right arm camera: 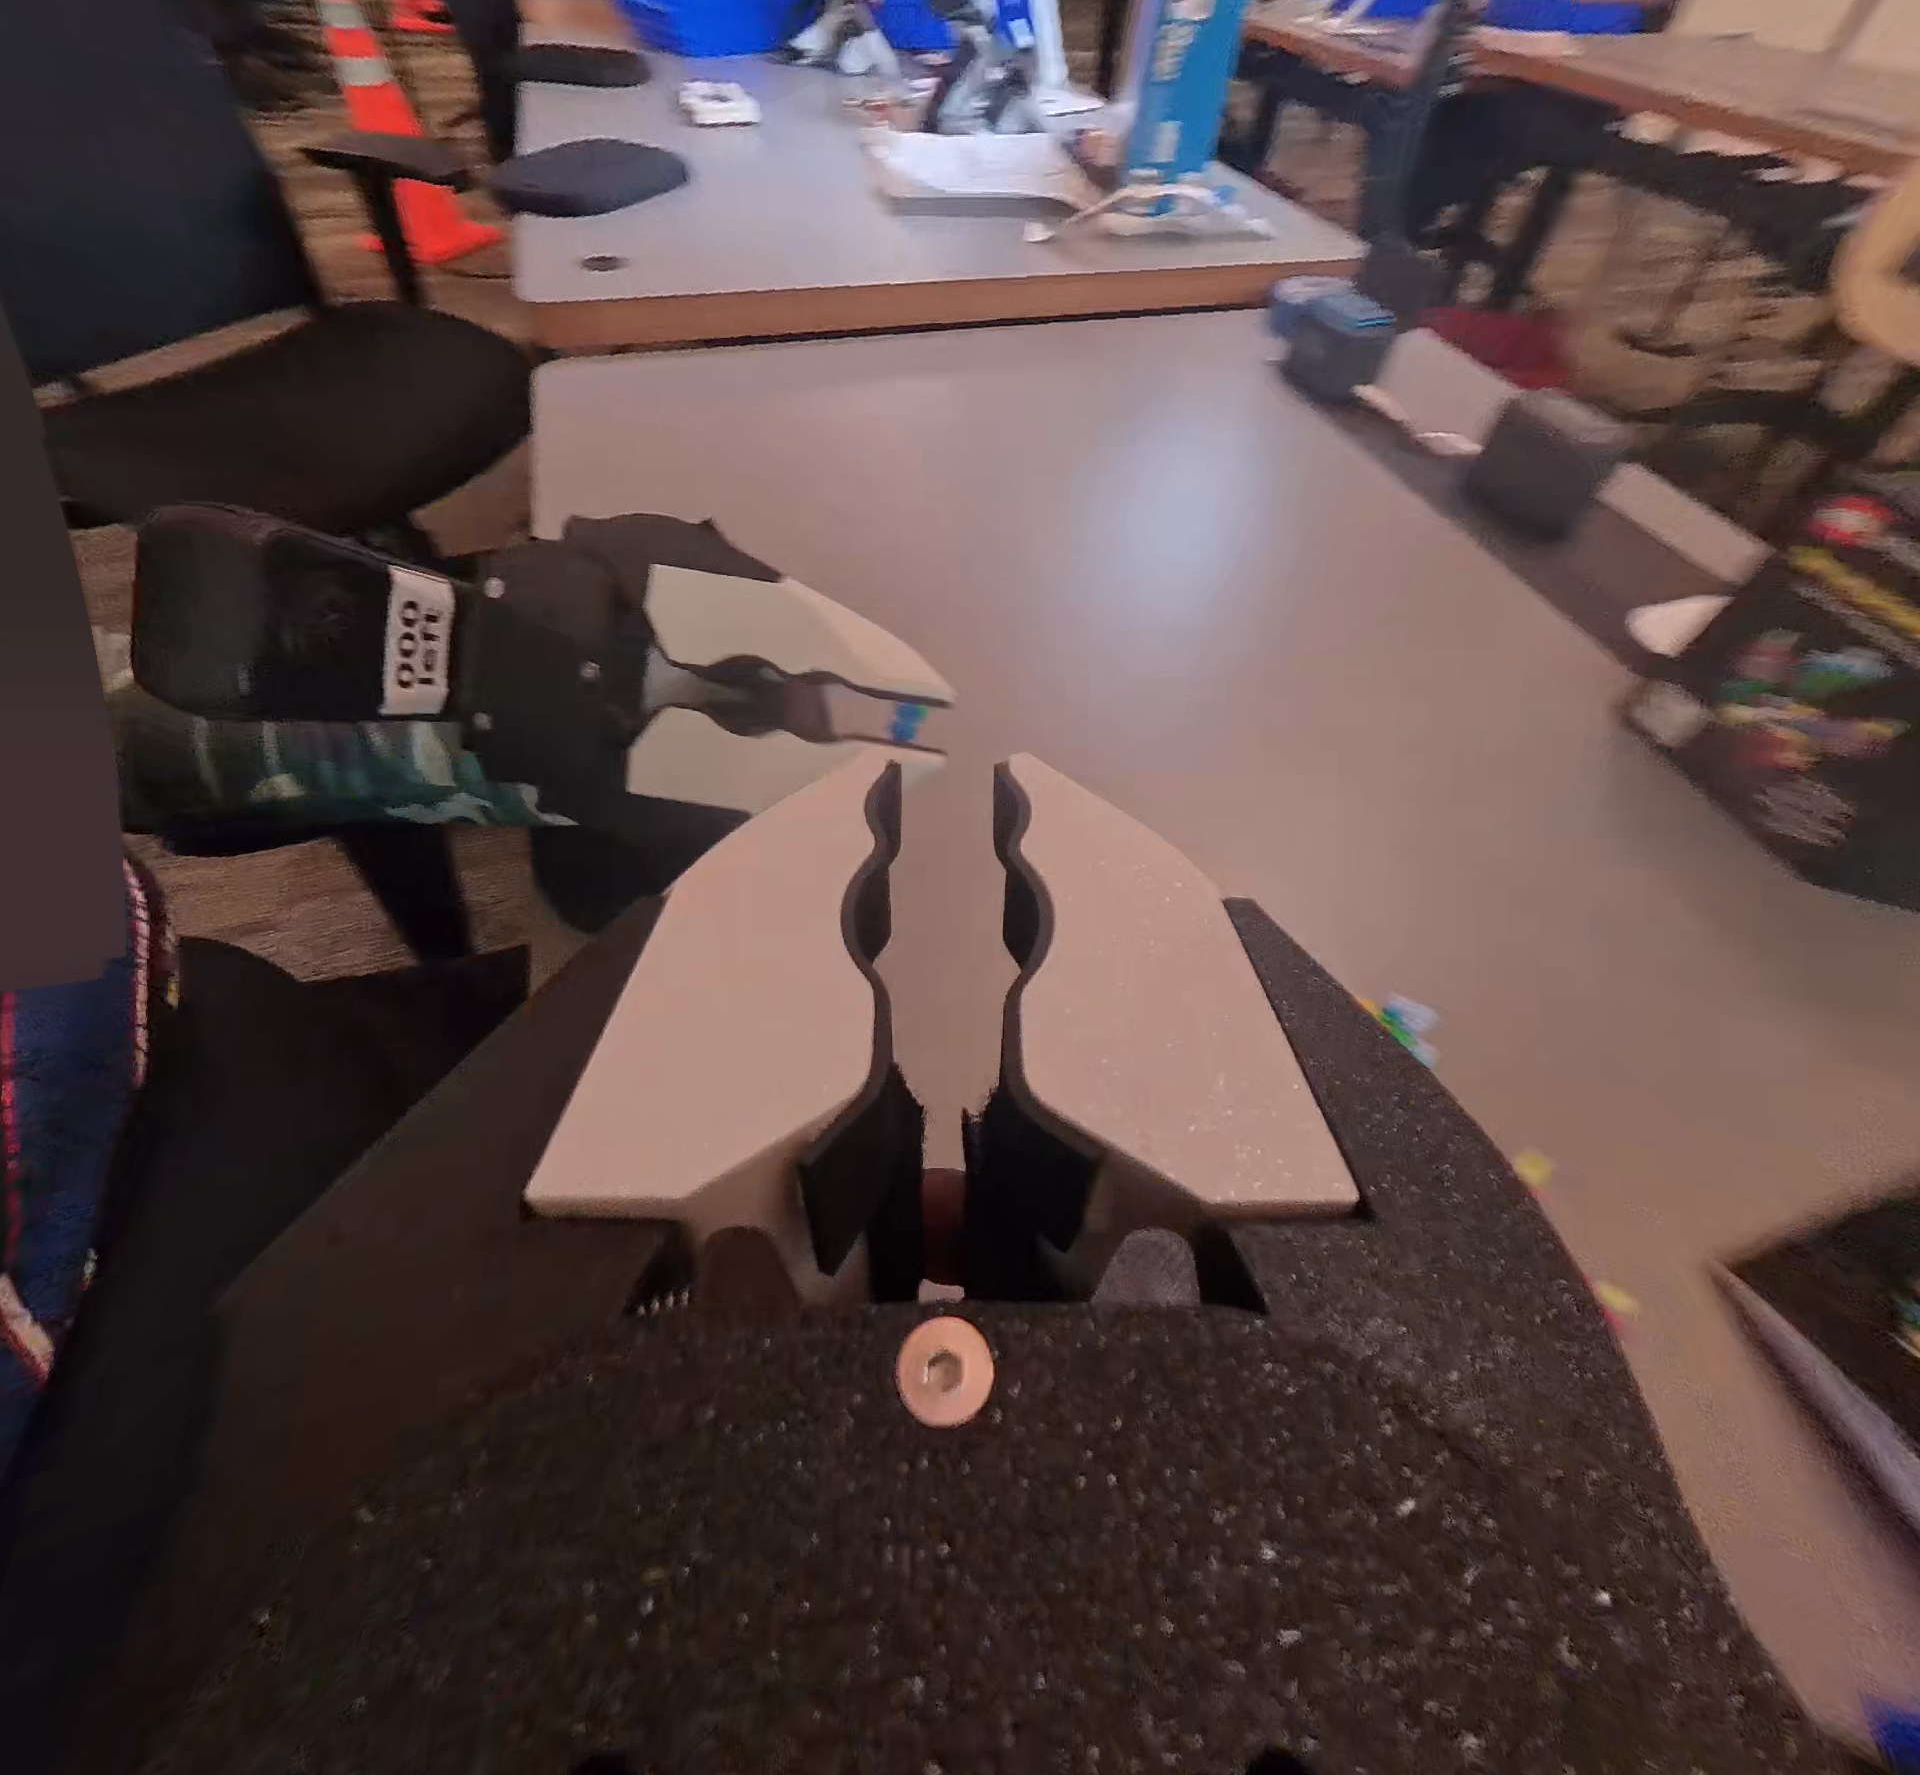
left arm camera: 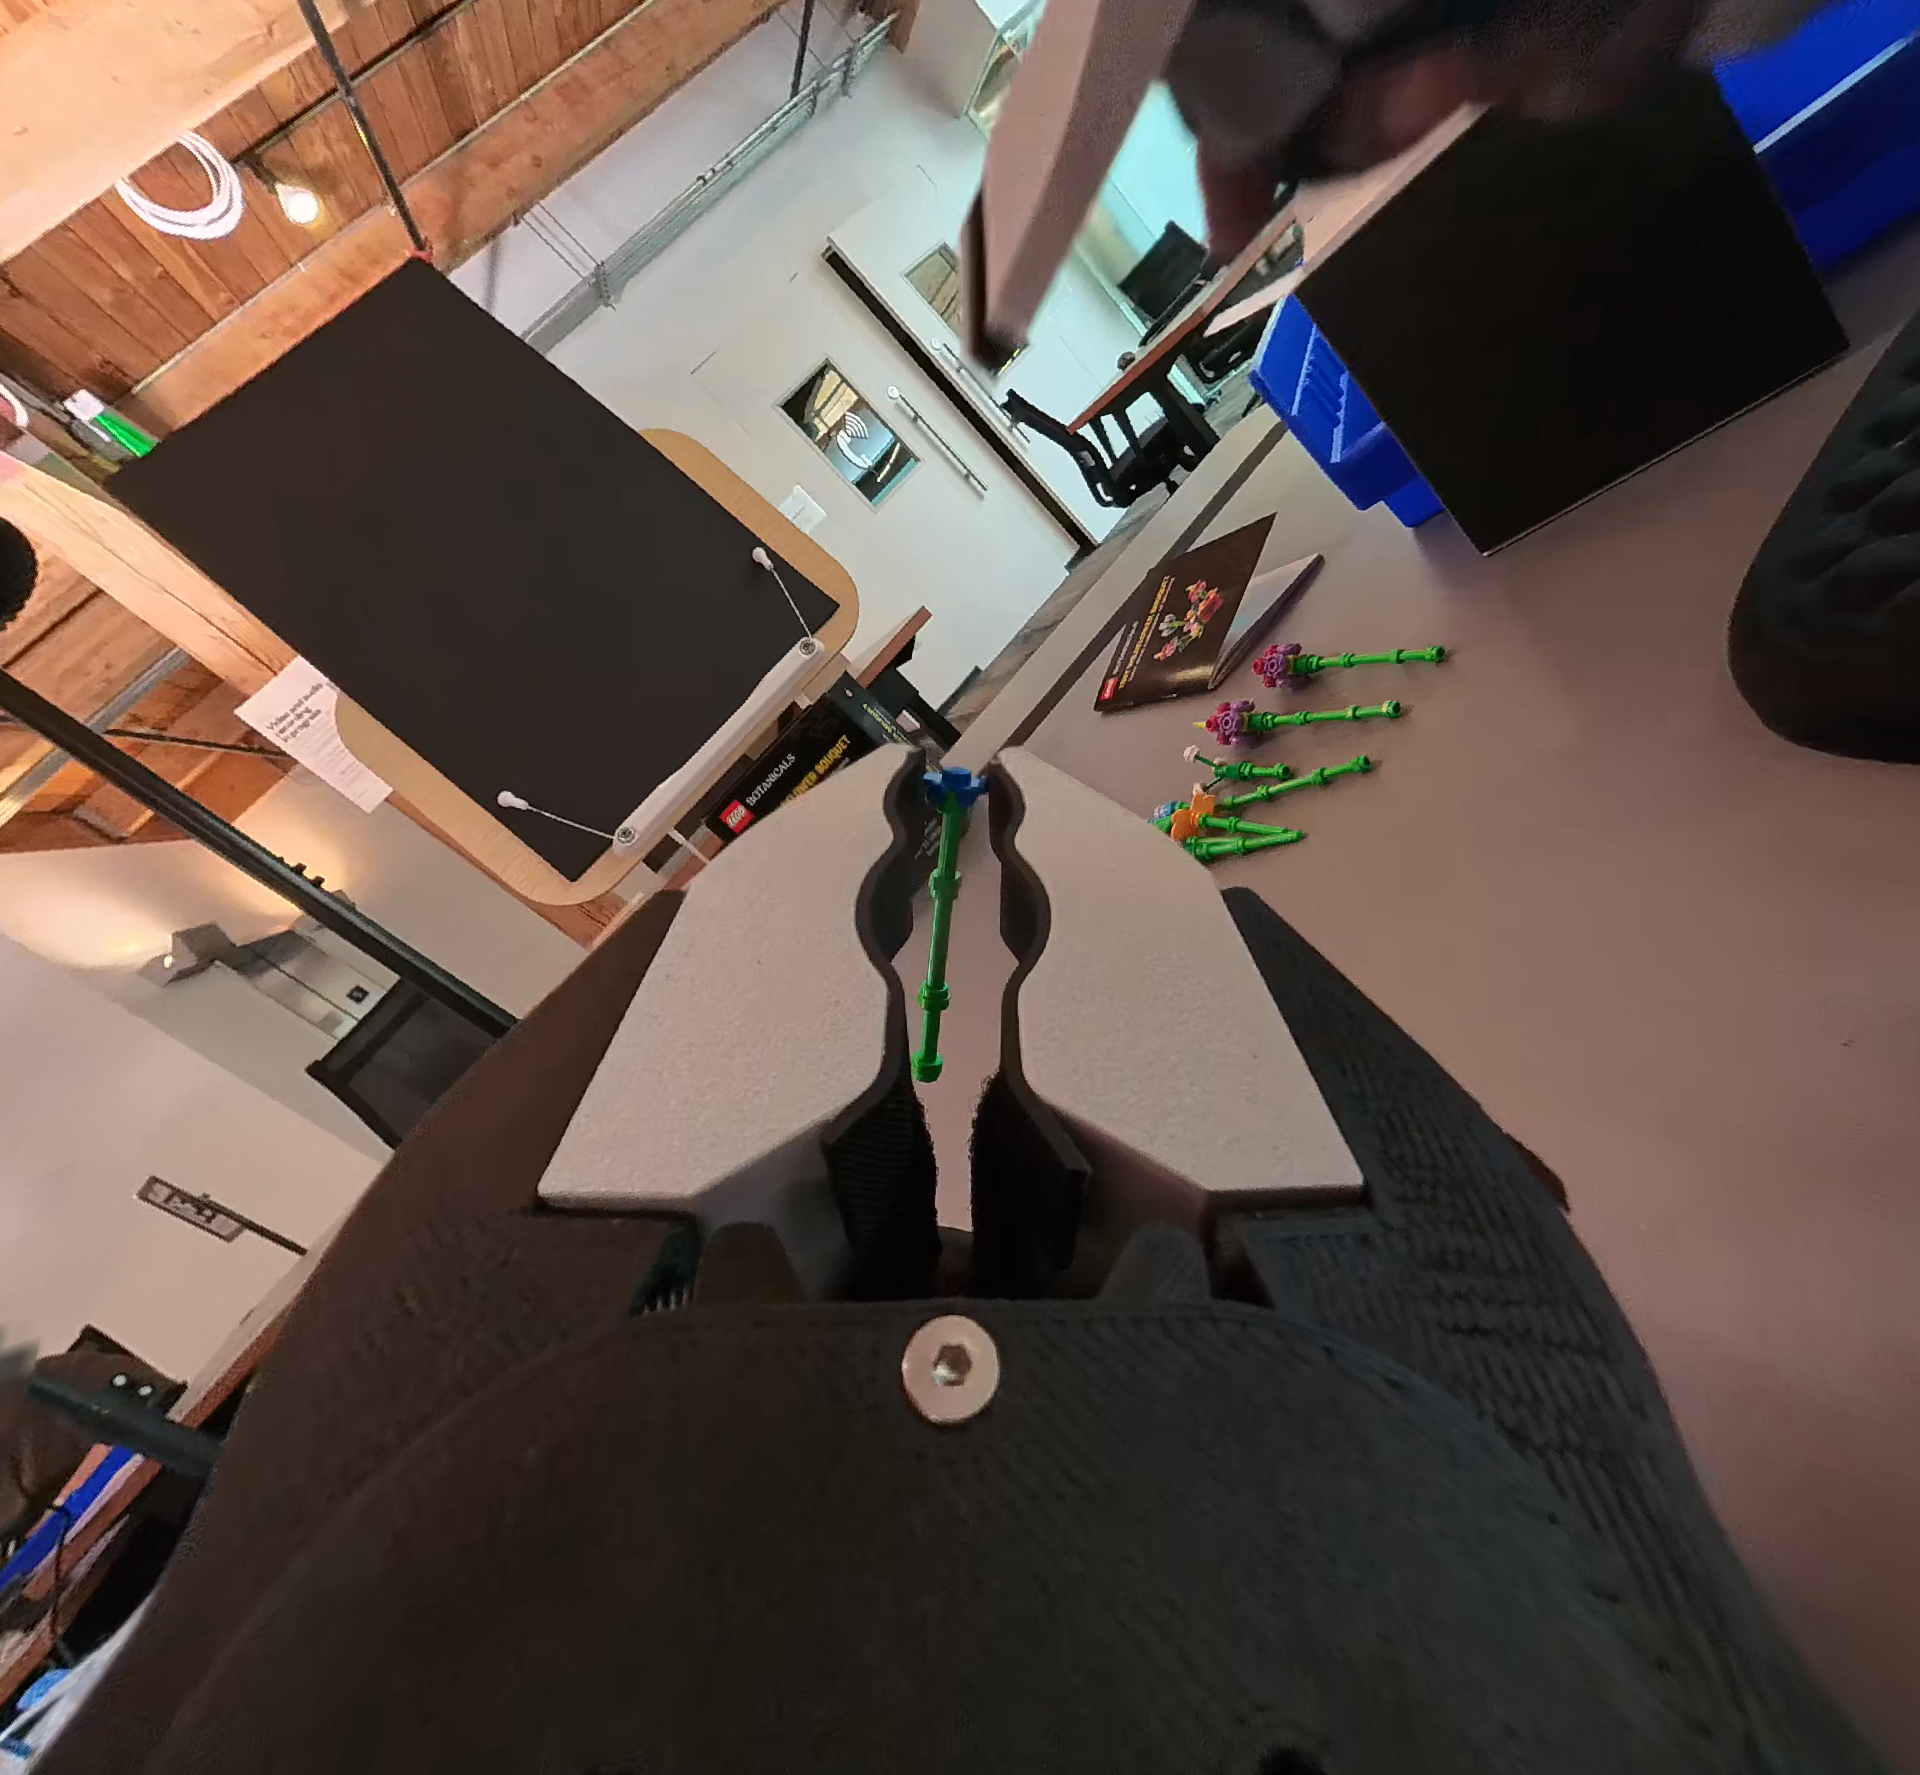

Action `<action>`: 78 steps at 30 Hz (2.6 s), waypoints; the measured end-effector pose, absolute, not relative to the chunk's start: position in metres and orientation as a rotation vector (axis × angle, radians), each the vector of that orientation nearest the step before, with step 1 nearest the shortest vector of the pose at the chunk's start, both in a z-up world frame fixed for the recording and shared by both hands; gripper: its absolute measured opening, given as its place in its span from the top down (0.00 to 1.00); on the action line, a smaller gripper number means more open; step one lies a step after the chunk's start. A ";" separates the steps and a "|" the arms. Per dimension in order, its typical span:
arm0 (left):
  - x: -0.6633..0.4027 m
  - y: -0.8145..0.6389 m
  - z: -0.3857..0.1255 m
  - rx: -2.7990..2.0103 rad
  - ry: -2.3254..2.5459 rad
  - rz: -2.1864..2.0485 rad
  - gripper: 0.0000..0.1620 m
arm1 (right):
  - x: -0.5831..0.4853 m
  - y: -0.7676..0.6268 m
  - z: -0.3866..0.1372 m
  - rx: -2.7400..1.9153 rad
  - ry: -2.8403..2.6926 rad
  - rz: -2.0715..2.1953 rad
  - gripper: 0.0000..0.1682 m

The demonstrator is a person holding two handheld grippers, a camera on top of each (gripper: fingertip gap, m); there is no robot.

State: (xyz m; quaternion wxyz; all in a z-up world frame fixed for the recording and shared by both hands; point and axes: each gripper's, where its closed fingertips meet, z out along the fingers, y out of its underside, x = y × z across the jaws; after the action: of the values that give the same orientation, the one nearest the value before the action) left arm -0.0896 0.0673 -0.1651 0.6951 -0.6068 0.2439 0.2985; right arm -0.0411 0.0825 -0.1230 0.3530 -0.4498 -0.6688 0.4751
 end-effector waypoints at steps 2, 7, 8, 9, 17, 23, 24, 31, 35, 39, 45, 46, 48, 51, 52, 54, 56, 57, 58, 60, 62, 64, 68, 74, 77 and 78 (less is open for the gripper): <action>-0.087 0.066 -0.163 -1.335 0.554 0.670 0.93 | -0.059 0.064 -0.140 -1.173 -1.768 1.260 0.90; -0.083 0.065 -0.163 -1.304 0.596 0.744 0.93 | -0.080 0.057 -0.164 -1.262 -1.744 1.315 0.90; -0.082 0.065 -0.164 -1.302 0.609 0.770 0.93 | -0.082 0.056 -0.166 -1.267 -1.748 1.313 0.90; -0.081 0.066 -0.165 -1.299 0.620 0.795 0.93 | -0.082 0.057 -0.168 -1.270 -1.753 1.301 0.90; -0.081 0.070 -0.172 -1.316 0.666 0.886 0.93 | -0.086 0.055 -0.180 -1.252 -1.790 1.205 0.95; -0.086 0.073 -0.176 -1.356 0.645 0.852 0.91 | -0.077 0.063 -0.175 -1.259 -1.802 1.268 0.95; -0.085 0.072 -0.175 -1.341 0.654 0.868 0.94 | -0.077 0.063 -0.175 -1.257 -1.806 1.277 0.95; -0.075 0.072 -0.176 -1.288 0.726 0.963 0.98 | -0.073 0.060 -0.180 -1.250 -1.866 1.288 0.95; -0.077 0.072 -0.179 -1.387 0.636 0.728 0.98 | -0.076 0.061 -0.177 -1.176 -1.862 1.234 0.95; -0.090 0.072 -0.178 -1.451 0.520 0.560 0.98 | -0.077 0.071 -0.171 -1.055 -1.829 1.062 0.95; -0.089 0.070 -0.174 -1.421 0.514 0.552 0.98 | -0.063 0.092 -0.153 -1.084 -1.773 1.056 0.95; -0.089 0.070 -0.173 -1.412 0.517 0.561 0.98 | -0.058 0.101 -0.148 -1.098 -1.757 1.013 0.95; -0.089 0.069 -0.171 -1.395 0.513 0.572 0.98 | -0.043 0.125 -0.135 -1.139 -1.697 0.901 0.95; -0.089 0.069 -0.170 -1.381 0.517 0.584 0.98 | -0.005 0.175 -0.119 -1.273 -1.586 0.640 0.95; -0.088 0.069 -0.169 -1.376 0.520 0.590 0.98 | 0.012 0.192 -0.118 -1.340 -1.557 0.549 0.95; -0.087 0.069 -0.169 -1.367 0.527 0.598 0.98 | 0.044 0.221 -0.126 -1.489 -1.521 0.401 0.95; -0.086 0.069 -0.169 -1.365 0.532 0.607 0.98 | 0.070 0.244 -0.138 -1.624 -1.485 0.281 0.96; -0.086 0.069 -0.169 -1.364 0.533 0.610 0.98 | 0.078 0.250 -0.145 -1.677 -1.482 0.255 0.95; -0.086 0.069 -0.169 -1.365 0.533 0.613 0.98 | 0.083 0.253 -0.150 -1.719 -1.487 0.257 0.95; -0.087 0.069 -0.169 -1.366 0.531 0.617 0.98 | 0.084 0.257 -0.155 -1.743 -1.476 0.274 0.95; -0.088 0.069 -0.168 -1.365 0.532 0.620 0.98 | 0.084 0.261 -0.154 -1.738 -1.458 0.275 0.95; -0.088 0.070 -0.169 -1.367 0.536 0.623 0.98 | 0.085 0.262 -0.155 -1.744 -1.452 0.281 0.95; -0.089 0.070 -0.169 -1.366 0.535 0.626 0.98 | 0.090 0.266 -0.154 -1.754 -1.433 0.277 0.92; -0.090 0.070 -0.167 -1.362 0.528 0.635 0.98 | 0.072 0.248 -0.138 -1.646 -1.439 0.427 0.90; -0.090 0.069 -0.166 -1.360 0.527 0.647 0.98 | 0.025 0.186 -0.118 -1.405 -1.546 0.813 0.92; -0.090 0.069 -0.166 -1.359 0.527 0.650 0.98 | 0.010 0.161 -0.113 -1.324 -1.584 0.941 0.92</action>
State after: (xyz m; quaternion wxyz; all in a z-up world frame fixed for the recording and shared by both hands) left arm -0.0904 0.0692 -0.1659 0.6982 -0.6096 0.2362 0.2917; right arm 0.0102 0.1612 -0.1131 0.4227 -0.5291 -0.6327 0.3757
